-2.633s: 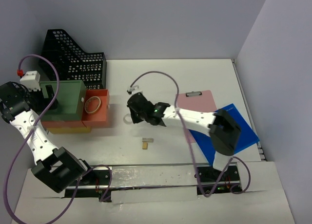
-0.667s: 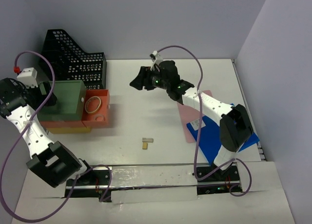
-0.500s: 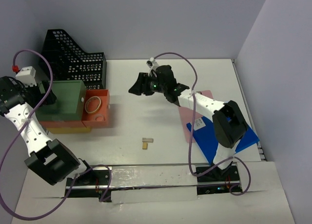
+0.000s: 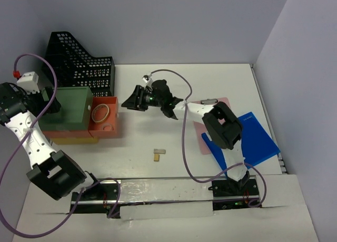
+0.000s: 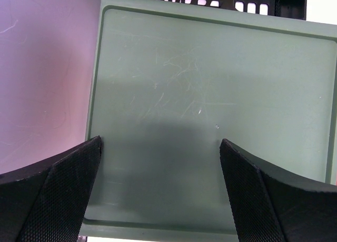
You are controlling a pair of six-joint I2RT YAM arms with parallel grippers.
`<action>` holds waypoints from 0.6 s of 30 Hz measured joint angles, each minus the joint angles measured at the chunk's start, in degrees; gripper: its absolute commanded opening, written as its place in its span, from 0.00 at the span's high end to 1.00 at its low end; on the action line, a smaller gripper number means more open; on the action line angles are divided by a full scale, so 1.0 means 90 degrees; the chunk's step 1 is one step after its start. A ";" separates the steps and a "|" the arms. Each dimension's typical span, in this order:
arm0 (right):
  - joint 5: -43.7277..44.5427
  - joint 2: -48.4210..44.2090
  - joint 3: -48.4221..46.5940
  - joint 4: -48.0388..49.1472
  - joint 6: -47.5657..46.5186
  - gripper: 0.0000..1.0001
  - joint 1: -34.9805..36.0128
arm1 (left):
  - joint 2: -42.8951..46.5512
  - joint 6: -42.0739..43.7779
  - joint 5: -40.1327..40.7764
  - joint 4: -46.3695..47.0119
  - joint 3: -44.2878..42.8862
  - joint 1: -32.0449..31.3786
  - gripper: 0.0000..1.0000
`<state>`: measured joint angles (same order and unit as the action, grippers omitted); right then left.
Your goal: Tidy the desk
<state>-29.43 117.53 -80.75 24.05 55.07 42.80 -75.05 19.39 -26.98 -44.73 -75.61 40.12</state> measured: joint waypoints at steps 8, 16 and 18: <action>0.0087 0.0959 -0.0527 0.0849 0.1232 0.57 0.0315 | -0.0073 0.0086 0.0018 0.0155 0.0006 0.0000 0.01; 0.0251 0.1553 -0.0798 0.1306 0.1971 0.67 0.0348 | -0.0078 0.0136 0.0019 0.0363 0.0100 0.0000 0.01; 0.0278 0.1685 -0.1005 0.1326 0.2069 0.69 0.0379 | -0.0080 0.0141 0.0019 0.0426 0.0127 0.0000 0.01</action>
<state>-26.93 132.69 -89.79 35.98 73.69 46.22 -75.77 20.67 -26.81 -40.90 -74.47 40.12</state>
